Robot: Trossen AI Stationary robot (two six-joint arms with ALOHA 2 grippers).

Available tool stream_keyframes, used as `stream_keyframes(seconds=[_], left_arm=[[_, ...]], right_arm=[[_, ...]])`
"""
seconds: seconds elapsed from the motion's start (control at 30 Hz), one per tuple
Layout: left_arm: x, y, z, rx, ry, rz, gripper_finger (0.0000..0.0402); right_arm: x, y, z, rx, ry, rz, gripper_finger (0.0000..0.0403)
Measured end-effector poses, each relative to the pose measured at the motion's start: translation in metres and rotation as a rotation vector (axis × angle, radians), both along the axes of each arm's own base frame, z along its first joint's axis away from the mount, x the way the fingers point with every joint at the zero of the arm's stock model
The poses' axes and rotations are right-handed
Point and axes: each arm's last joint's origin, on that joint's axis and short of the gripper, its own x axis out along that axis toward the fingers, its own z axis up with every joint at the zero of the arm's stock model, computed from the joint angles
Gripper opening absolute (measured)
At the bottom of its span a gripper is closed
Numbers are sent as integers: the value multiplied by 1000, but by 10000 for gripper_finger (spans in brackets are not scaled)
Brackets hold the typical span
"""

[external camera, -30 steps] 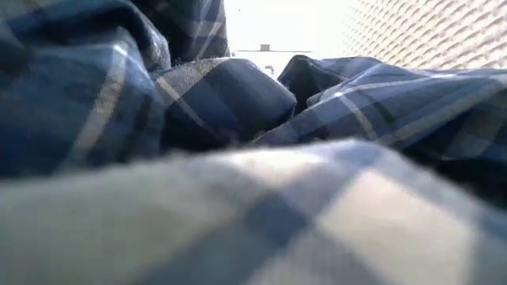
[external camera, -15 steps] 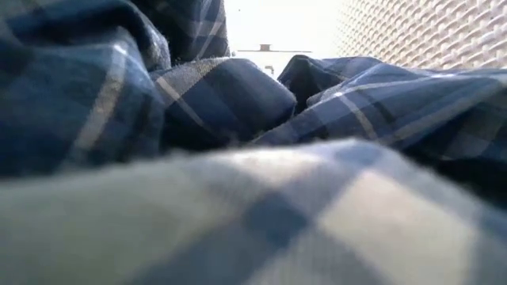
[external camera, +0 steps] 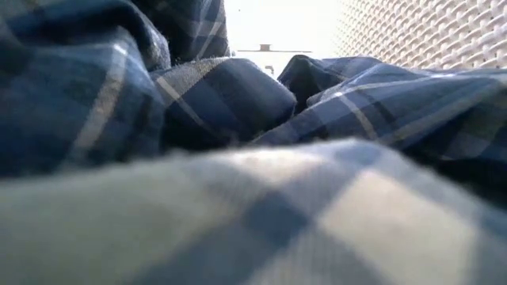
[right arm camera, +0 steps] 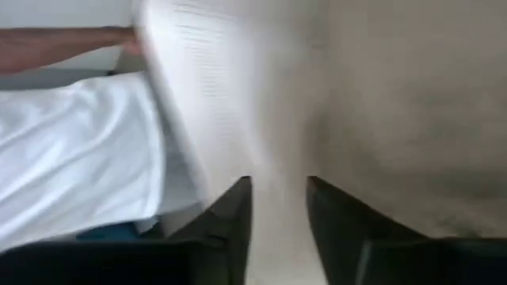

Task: Sort clothes
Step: Put the brown pants into the white laundry bin

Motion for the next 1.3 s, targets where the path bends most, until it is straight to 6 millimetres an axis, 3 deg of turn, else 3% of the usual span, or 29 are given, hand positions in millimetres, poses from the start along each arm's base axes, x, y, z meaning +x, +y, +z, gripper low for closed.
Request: stream_keyframes(seconds=[0.13, 0.27, 0.33, 0.43, 0.53, 0.6, 0.73, 0.83, 1.0, 1.3], left_arm=[[0, 0, 0, 0, 0, 0, 0], [0, 0, 0, 0, 1, 0, 0], [0, 0, 0, 0, 2, 0, 0], [0, 0, 0, 0, 4, 0, 0], [0, 0, 0, 0, 4, 0, 0], [0, 0, -1, 0, 7, 0, 0], [0, 0, -1, 0, 6, 0, 0], [0, 0, -1, 0, 10, 0, 0], [0, 0, -1, 0, 9, 0, 0], [0, 0, -1, 0, 10, 0, 0]], right_arm=[[24, 4, 31, 46, -6, -13, 182], [40, -13, 66, 7, 95, -2, 208], [43, -32, 84, -71, 125, -69, 211], [42, -75, 107, -270, 117, -349, 210], [36, -120, 114, -378, 267, -630, 205], [41, -145, 114, -360, 249, -682, 204], [45, -190, 101, -325, 301, -722, 204], [44, -209, 75, -297, 434, -683, 204], [39, -221, 39, -259, 479, -666, 204], [22, -237, -35, -356, 615, -934, 203]])
